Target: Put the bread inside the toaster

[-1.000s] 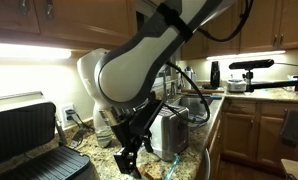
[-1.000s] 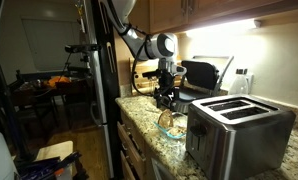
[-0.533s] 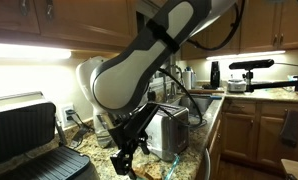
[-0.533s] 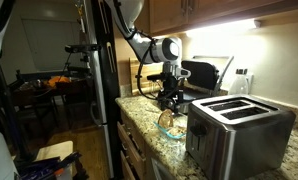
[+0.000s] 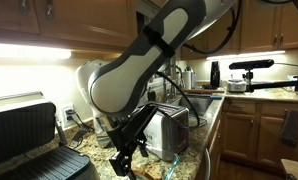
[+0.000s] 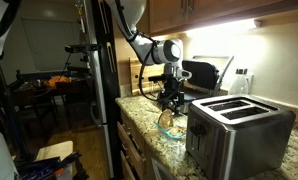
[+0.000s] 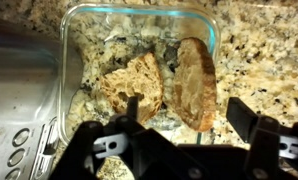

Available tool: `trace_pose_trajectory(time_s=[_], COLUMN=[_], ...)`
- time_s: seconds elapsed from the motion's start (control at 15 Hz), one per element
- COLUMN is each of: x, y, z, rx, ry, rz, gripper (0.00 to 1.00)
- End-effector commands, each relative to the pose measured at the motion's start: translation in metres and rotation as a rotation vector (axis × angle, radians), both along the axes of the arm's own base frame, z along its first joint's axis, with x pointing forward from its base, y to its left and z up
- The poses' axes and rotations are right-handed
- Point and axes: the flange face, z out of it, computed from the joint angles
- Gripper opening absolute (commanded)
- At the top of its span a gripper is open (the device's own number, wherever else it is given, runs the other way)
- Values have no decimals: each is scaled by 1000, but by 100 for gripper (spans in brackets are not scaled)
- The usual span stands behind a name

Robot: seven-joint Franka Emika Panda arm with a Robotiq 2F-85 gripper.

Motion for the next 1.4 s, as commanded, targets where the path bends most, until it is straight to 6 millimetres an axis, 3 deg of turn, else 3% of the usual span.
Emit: trace_pose_trajectory(time_s=[0.0,0.6,1.33], x=[-1,0,-9], y=[2,3,9], z=[6,8,43], rx=[-10,-6,35], ry=[3,-4,-61], rz=[-25,-25,-36], gripper=[60,2,4])
